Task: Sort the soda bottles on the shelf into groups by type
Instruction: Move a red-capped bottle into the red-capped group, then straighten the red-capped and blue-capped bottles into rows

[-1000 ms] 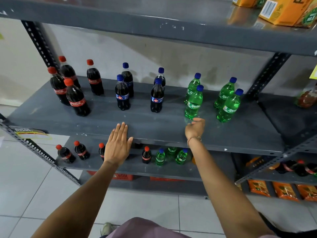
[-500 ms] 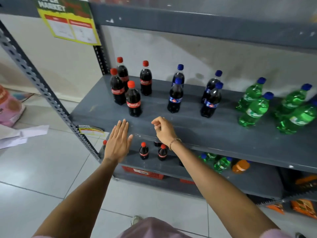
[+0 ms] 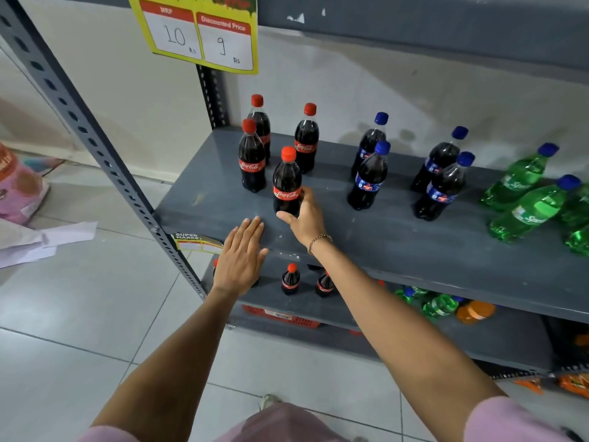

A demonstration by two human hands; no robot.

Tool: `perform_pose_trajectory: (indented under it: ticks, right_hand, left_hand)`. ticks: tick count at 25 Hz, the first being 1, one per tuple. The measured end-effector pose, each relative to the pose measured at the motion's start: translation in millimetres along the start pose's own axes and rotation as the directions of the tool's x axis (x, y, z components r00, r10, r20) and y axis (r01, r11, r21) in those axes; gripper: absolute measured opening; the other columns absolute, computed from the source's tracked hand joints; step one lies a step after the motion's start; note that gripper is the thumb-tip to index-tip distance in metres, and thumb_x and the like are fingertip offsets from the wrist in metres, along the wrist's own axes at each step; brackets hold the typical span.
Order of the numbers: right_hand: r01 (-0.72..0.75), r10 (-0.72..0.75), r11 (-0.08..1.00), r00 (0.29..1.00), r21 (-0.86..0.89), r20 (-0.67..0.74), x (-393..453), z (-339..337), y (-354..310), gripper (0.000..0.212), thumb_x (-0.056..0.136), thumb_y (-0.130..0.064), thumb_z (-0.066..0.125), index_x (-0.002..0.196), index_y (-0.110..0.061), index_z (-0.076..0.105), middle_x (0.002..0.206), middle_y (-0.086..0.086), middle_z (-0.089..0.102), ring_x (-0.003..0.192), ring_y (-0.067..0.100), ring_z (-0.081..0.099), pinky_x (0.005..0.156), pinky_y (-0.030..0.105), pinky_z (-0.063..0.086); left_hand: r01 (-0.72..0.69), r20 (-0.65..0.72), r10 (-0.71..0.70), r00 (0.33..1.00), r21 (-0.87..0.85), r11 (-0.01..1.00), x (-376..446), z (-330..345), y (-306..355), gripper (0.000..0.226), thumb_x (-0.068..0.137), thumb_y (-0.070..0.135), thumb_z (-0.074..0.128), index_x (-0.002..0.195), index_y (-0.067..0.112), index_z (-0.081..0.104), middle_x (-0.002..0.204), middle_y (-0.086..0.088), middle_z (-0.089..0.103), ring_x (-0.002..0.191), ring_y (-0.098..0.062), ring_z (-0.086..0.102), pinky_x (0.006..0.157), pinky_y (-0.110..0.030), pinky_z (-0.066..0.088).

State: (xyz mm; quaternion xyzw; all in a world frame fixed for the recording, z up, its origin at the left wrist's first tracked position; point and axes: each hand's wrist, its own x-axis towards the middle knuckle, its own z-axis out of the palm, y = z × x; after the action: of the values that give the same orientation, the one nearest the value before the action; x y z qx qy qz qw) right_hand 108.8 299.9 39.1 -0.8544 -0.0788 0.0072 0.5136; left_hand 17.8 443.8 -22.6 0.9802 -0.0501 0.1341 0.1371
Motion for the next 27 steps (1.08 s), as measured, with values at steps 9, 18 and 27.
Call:
perform_pose_trajectory:
  ticks: [9, 18, 27]
  right_hand:
    - [-0.062, 0.072, 0.996, 0.985, 0.068, -0.157, 19.1, -3.8, 9.0, 0.050, 0.077, -0.002, 0.066, 0.121, -0.006, 0.043, 0.122, 0.017, 0.058, 0.114, 0.030, 0.054, 0.091, 0.027, 0.039]
    - [-0.087, 0.095, 0.991, 0.993, 0.104, -0.071, 38.4, -12.4, 10.8, 0.077, 0.076, -0.008, 0.069, 0.138, -0.009, 0.023, 0.140, 0.010, 0.045, 0.128, 0.023, 0.043, 0.106, 0.031, 0.033]
    - [-0.095, 0.110, 0.985, 0.988, 0.146, -0.104, 50.2, -13.5, 14.8, 0.058, 0.073, -0.014, 0.074, 0.122, -0.014, 0.044, 0.119, 0.008, 0.061, 0.107, 0.017, 0.056, 0.085, 0.022, 0.040]
  left_hand:
    - [-0.027, -0.081, 0.023, 0.996, -0.048, 0.998, -0.7, 10.6, -3.8, 0.060, 0.098, 0.043, 0.016, 0.138, 0.004, 0.039, 0.147, -0.012, 0.039, 0.138, -0.029, 0.030, 0.113, -0.037, 0.013]
    - [0.324, -0.133, -0.416, 0.900, -0.433, 0.841, 77.2, -23.1, -9.5, 0.045, 0.089, 0.040, 0.054, 0.122, 0.010, 0.048, 0.117, -0.015, 0.057, 0.106, -0.033, 0.053, 0.088, -0.043, 0.045]
    - [0.388, 0.045, -0.515, 0.856, -0.714, 0.583, 132.7, -16.8, -24.4, 0.066, 0.075, 0.026, 0.076, 0.131, 0.016, 0.041, 0.124, -0.004, 0.059, 0.114, -0.022, 0.053, 0.089, -0.027, 0.036]
